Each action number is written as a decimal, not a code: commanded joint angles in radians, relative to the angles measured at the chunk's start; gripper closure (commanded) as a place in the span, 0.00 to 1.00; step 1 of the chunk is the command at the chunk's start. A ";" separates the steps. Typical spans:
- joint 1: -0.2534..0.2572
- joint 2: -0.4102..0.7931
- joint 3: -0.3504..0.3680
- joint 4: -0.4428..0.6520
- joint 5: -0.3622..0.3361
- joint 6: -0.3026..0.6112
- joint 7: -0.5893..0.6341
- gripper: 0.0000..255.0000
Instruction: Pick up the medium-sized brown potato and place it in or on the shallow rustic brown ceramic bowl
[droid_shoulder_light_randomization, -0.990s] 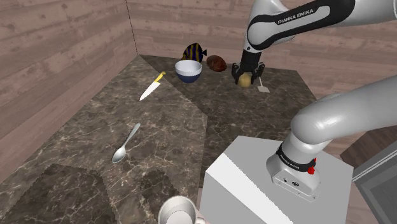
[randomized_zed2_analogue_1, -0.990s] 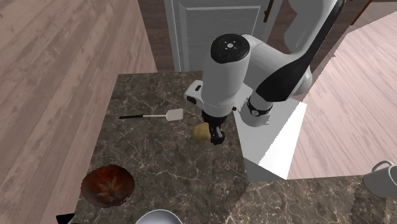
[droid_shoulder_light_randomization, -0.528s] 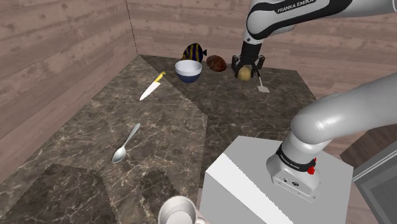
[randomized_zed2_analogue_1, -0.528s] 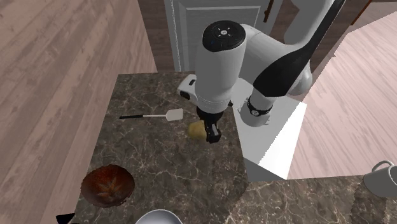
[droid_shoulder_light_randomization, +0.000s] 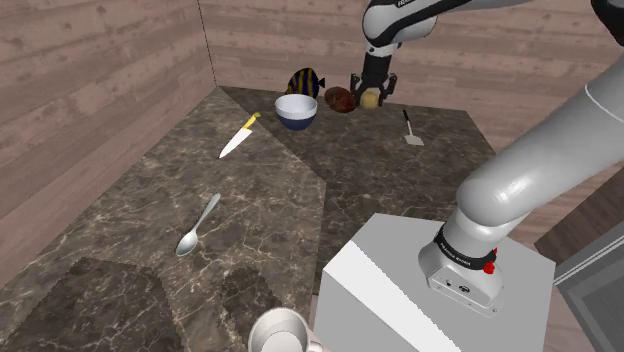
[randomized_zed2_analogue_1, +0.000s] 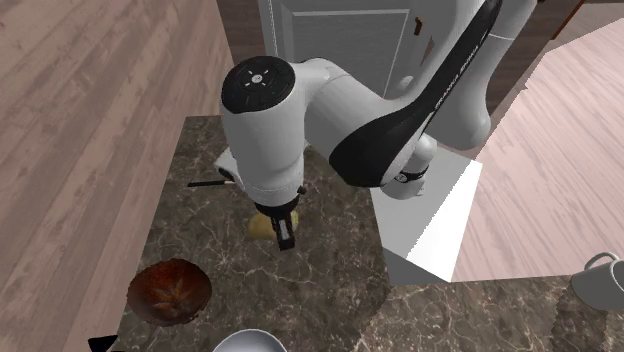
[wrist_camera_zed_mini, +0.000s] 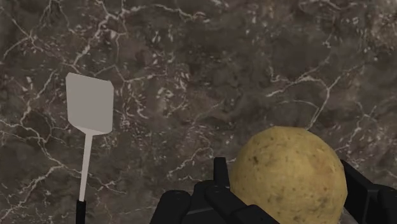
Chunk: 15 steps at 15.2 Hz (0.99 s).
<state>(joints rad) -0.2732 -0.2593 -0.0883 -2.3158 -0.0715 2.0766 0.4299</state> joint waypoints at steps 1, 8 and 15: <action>-0.001 0.080 -0.008 0.082 0.006 -0.001 -0.014 1.00; -0.016 0.353 -0.029 0.402 0.040 -0.047 -0.068 1.00; -0.048 0.648 -0.035 0.812 0.079 -0.163 -0.113 1.00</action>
<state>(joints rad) -0.3157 0.3346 -0.1228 -1.5770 0.0011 1.9320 0.3232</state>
